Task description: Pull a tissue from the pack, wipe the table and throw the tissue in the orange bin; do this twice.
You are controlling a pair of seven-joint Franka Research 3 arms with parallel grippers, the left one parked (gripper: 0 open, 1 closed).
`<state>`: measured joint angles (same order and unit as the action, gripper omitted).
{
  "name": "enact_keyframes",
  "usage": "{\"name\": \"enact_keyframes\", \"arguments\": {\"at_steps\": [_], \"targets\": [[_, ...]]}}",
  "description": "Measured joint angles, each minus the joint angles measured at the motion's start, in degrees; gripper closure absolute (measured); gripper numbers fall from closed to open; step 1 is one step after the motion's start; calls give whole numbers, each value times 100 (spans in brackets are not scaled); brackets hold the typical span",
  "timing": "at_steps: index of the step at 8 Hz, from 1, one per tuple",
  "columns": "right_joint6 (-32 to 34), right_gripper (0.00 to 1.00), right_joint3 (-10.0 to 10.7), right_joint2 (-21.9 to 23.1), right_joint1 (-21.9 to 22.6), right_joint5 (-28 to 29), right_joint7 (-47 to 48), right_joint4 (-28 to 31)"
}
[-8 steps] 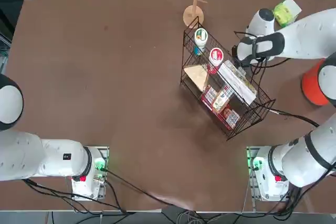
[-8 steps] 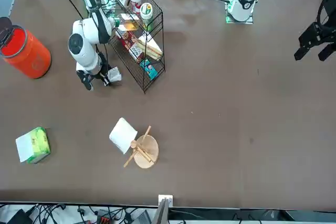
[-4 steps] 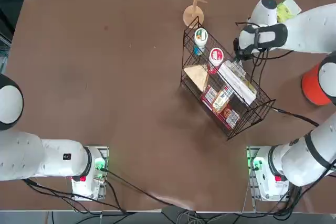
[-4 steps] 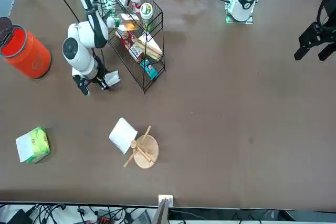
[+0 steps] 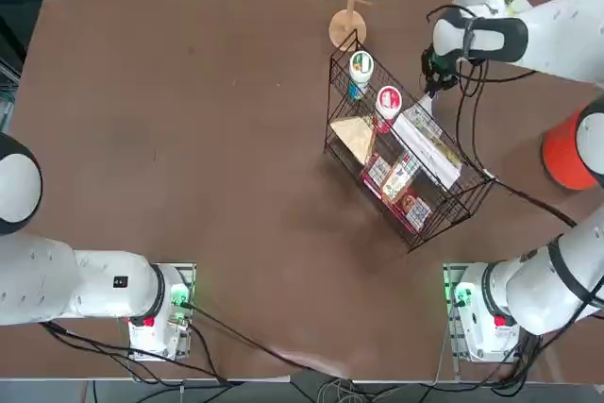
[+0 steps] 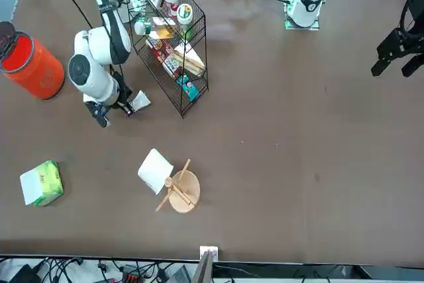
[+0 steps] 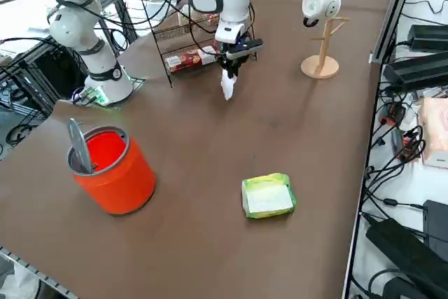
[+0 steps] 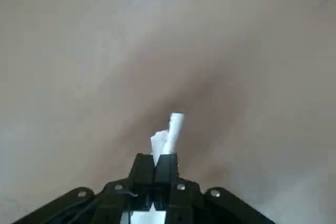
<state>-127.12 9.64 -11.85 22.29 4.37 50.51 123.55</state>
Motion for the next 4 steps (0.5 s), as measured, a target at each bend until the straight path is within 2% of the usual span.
{"name": "enact_keyframes", "arguments": {"at_steps": [4], "targets": [[1997, 98, 174, 587, -326, -431, -617, -760]]}}
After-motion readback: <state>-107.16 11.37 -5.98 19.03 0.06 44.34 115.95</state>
